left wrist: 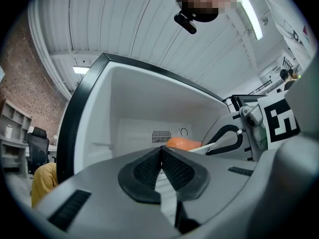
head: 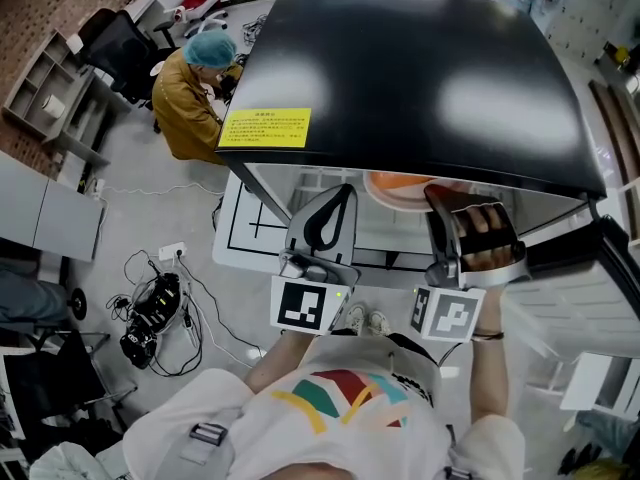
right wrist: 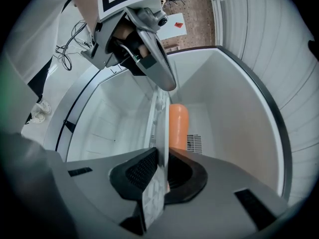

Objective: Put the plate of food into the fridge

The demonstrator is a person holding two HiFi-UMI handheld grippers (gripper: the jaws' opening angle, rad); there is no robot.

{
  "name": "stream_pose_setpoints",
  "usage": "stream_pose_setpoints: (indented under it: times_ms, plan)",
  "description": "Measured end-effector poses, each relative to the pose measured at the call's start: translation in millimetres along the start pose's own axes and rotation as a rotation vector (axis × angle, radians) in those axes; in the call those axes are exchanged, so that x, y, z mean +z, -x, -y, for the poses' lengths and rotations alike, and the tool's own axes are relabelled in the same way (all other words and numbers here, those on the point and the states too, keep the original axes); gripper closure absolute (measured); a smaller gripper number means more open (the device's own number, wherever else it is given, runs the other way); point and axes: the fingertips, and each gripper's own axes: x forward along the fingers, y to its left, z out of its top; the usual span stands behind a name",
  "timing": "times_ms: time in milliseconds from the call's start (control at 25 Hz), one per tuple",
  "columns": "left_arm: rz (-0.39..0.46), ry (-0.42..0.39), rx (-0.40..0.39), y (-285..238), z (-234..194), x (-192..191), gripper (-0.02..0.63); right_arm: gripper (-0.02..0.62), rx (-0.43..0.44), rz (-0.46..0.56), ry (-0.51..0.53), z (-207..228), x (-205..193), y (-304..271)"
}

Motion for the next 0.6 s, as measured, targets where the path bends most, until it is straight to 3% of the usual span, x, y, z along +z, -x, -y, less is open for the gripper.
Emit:
stream_pose_setpoints:
  times_ms: [360, 480, 600]
  plan:
    - [0.01, 0.025, -0.044, -0.4, 20.5, 0.4, 0.6, 0.557, -0.022, 0.081, -0.062, 3.7, 8.0, -0.4]
    - [0.005, 0.02, -0.036, -0.6, 18.0, 0.1, 0.6, 0.472, -0.022, 0.136, -0.138, 11.6, 9.4, 2.7]
    - [0.002, 0.018, -0.021, -2.7, 13.1, 0.5, 0.6, 0.414, -0.01, 0.173, -0.143, 14.1, 13.1, 4.6]
